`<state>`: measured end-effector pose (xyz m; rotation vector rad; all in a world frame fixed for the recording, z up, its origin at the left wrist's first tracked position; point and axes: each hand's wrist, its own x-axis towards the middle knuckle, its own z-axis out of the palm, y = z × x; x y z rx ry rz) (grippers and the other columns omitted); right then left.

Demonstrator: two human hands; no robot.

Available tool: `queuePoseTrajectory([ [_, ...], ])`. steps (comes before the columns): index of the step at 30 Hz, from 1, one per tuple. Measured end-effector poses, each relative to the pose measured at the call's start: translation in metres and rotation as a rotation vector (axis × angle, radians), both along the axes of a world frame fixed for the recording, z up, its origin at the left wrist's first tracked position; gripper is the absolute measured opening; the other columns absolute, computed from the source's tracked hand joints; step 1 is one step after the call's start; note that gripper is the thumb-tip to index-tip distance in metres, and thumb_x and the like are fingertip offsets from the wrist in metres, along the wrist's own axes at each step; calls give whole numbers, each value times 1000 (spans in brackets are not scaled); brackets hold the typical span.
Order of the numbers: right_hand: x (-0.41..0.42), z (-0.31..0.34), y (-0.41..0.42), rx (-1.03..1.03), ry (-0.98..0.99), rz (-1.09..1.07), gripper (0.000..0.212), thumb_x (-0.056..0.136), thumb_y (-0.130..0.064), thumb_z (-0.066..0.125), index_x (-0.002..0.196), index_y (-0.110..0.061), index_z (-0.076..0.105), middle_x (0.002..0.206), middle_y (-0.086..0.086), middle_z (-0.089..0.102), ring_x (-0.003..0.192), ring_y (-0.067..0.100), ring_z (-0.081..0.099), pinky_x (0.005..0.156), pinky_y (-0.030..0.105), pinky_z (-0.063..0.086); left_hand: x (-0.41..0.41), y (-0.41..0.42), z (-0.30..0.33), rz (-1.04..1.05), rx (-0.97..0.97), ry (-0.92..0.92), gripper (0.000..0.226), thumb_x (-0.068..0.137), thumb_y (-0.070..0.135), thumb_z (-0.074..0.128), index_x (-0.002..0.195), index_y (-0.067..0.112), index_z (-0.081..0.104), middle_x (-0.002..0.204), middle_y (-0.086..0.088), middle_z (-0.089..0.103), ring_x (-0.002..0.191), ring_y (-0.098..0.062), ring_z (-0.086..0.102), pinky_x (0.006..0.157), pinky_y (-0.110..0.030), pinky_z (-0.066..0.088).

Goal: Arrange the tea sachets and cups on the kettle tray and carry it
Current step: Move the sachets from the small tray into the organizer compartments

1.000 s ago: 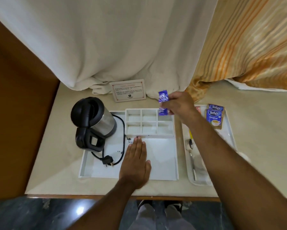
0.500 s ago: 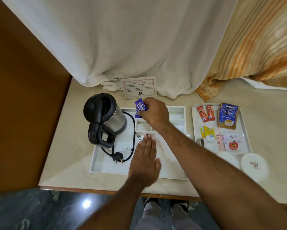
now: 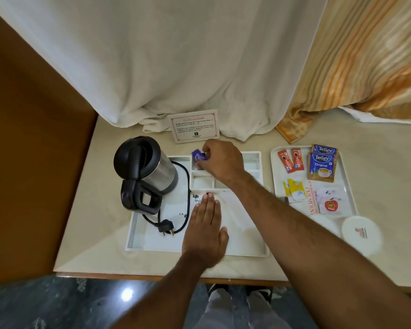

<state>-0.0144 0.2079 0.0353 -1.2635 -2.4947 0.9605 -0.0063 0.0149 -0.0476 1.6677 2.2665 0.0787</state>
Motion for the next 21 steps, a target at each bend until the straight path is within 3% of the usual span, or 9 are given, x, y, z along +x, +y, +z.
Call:
queuePoseTrajectory([
  [4, 16, -4, -7, 141, 110, -43, 40, 79, -32, 75, 113, -15, 64, 112, 6, 67, 100, 23, 63, 78, 33, 50, -1, 0, -2, 8, 25, -6, 74, 96, 43, 26, 156, 7, 3, 165, -11, -5, 151, -22, -13, 123, -44, 6],
  [8, 58, 4, 19, 330, 135, -230, 25, 85, -18, 62, 109, -12, 65, 109, 12, 65, 101, 32, 60, 77, 37, 50, -2, -2, -5, -3, 51, 3, 74, 96, 42, 28, 155, 5, 6, 165, -14, -2, 152, -24, -9, 123, -44, 6],
  [12, 110, 3, 69, 174, -165, -503, 25, 82, -17, 59, 106, -10, 63, 112, 15, 61, 106, 37, 58, 82, 39, 49, 0, -2, -6, -15, 50, 5, 73, 95, 42, 25, 154, 3, 7, 165, -16, 0, 152, -27, -7, 122, -49, 13],
  [16, 132, -11, 85, 21, -343, -499, 29, 84, -25, 63, 108, -8, 60, 117, 14, 63, 110, 34, 59, 84, 38, 49, 0, -2, -6, -8, 40, 4, 73, 96, 43, 23, 155, 5, 4, 165, -15, -3, 152, -26, -9, 122, -49, 13],
  [21, 126, -29, 81, 75, -369, -449, 26, 85, -18, 62, 107, -6, 60, 114, 16, 63, 105, 33, 61, 78, 35, 49, -1, -3, -7, -6, 56, 0, 72, 96, 43, 25, 155, 6, 5, 165, -14, -2, 152, -25, -8, 122, -48, 14],
])
